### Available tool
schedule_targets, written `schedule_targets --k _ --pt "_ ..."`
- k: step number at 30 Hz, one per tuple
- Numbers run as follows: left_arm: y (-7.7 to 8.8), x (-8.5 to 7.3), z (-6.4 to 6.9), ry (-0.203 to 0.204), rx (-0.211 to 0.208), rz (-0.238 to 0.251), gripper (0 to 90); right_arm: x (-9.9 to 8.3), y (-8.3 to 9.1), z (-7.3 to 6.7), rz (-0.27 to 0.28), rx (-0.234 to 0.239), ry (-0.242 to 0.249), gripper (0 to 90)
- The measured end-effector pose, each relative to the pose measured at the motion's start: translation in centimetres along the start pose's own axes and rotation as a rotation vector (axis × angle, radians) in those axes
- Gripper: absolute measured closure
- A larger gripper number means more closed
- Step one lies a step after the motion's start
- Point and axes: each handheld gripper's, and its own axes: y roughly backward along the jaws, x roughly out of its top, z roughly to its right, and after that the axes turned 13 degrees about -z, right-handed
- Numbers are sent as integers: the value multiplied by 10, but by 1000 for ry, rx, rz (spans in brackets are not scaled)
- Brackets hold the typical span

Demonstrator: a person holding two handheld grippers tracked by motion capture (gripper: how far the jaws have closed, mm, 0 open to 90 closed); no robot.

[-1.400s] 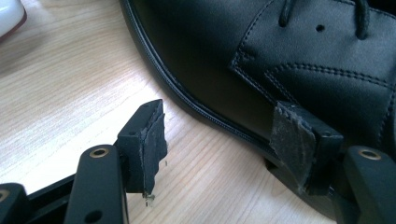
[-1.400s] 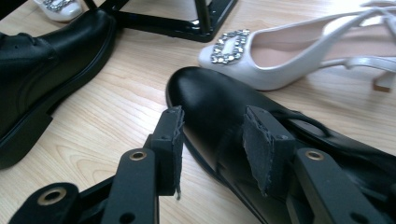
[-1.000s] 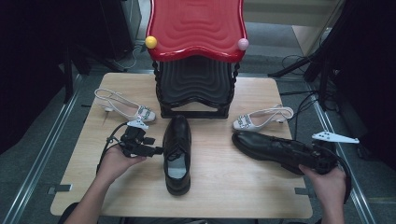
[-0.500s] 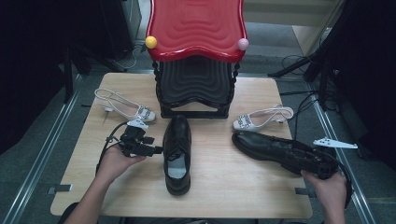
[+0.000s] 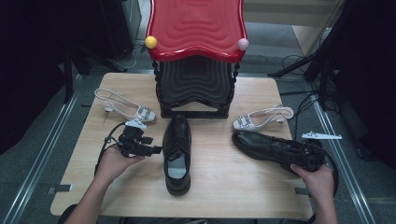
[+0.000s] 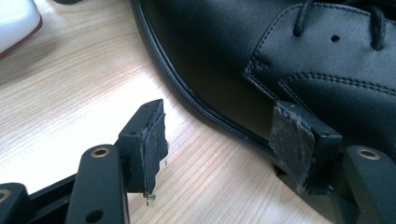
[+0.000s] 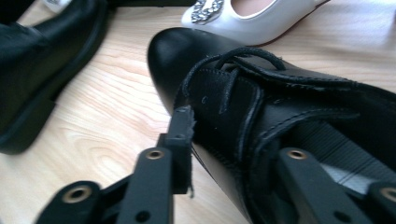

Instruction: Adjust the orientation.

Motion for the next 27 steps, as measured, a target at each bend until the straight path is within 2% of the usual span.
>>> schedule_targets --k 2,4,8,15,18,23,27 --pt "1 -2 0 1 2 6 362 1 2 1 -1 58 -13 803" --pt "2 -4 0 3 8 7 363 1 1 -1 1 72 -7 823" --pt "4 -7 -1 16 7 16 363 3 1 -9 -7 60 -3 832" --pt "5 -10 -1 24 15 21 364 16 -2 -31 26 74 17 831" --pt "6 -11 0 25 20 27 364 23 -7 -42 23 65 38 830" --pt "8 -15 0 34 18 37 365 32 -18 -61 35 76 36 829" --pt "9 -18 0 40 20 40 365 40 -31 -76 45 67 36 829"
